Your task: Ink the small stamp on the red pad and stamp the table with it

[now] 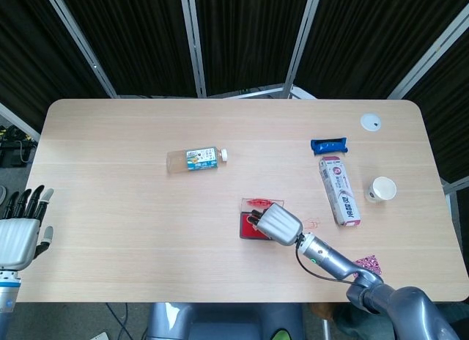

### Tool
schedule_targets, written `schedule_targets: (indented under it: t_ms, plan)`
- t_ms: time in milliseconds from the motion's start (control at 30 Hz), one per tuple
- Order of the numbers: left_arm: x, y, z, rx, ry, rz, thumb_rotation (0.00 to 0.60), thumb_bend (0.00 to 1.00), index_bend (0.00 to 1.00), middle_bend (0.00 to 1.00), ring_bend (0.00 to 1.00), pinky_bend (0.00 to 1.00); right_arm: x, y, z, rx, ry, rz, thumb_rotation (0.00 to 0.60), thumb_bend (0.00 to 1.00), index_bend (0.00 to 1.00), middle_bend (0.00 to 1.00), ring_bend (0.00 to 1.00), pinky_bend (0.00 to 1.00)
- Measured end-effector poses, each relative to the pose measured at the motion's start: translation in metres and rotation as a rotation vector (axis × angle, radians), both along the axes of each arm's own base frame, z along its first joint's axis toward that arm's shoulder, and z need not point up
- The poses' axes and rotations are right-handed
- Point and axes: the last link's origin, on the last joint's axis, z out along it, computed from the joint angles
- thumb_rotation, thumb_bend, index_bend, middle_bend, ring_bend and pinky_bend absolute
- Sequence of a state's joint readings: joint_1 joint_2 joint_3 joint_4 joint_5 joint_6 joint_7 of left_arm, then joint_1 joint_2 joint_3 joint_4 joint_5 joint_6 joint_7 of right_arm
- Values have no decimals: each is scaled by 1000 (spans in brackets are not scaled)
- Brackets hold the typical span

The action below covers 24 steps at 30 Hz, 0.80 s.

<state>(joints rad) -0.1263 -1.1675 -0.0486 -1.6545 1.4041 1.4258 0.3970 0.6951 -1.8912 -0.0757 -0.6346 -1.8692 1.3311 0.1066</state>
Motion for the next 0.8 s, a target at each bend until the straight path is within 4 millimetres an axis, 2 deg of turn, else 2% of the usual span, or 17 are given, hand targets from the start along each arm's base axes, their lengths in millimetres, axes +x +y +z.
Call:
schedule_targets:
  t_ms: [800]
  plan:
    - [-1,0,-1,2,8,4,600,443,0,0,0,0,-19,2,-16,19,10,-61,600,532,575,546,834,1000]
